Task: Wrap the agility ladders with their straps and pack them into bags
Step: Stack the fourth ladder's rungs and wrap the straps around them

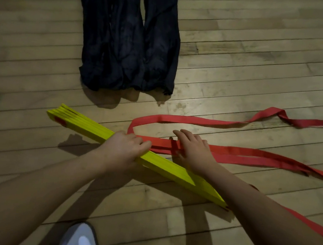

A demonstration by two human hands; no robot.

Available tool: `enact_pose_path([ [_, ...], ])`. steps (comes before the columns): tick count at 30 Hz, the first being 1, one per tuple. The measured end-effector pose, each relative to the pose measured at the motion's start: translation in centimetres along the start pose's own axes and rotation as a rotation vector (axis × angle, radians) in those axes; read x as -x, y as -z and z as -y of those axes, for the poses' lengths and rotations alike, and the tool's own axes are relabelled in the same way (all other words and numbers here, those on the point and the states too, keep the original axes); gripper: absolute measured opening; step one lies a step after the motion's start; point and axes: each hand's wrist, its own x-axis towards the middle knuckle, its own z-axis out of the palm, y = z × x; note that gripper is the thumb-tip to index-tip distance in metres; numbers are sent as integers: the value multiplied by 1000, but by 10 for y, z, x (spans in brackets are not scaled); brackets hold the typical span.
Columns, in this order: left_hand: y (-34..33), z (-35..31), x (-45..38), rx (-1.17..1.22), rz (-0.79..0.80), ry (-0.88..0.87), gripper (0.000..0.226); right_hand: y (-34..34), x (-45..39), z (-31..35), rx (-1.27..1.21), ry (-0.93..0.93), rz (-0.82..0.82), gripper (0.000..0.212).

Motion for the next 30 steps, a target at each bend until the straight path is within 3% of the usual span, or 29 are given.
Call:
enact_pose_path([
  [2, -2, 2, 13, 10, 6, 53, 68, 1, -2, 7, 82, -23, 39, 61],
  [6, -5, 7, 34, -51, 21, 169, 60, 6, -4, 26, 231, 41, 77, 39],
  [11, -4, 12, 51, -77, 39, 262, 64, 11, 5, 39, -113, 22, -85, 15],
  [17, -18, 5, 46, 23, 188, 358, 61, 11, 22, 33, -77, 96, -112, 20],
  [23, -21, -1, 42, 90, 133, 341, 47, 3, 13, 21, -123, 67, 128, 15],
  [30, -20, -1, 33, 116, 141, 370, 47, -5, 0, 17, 52, 42, 64, 26],
])
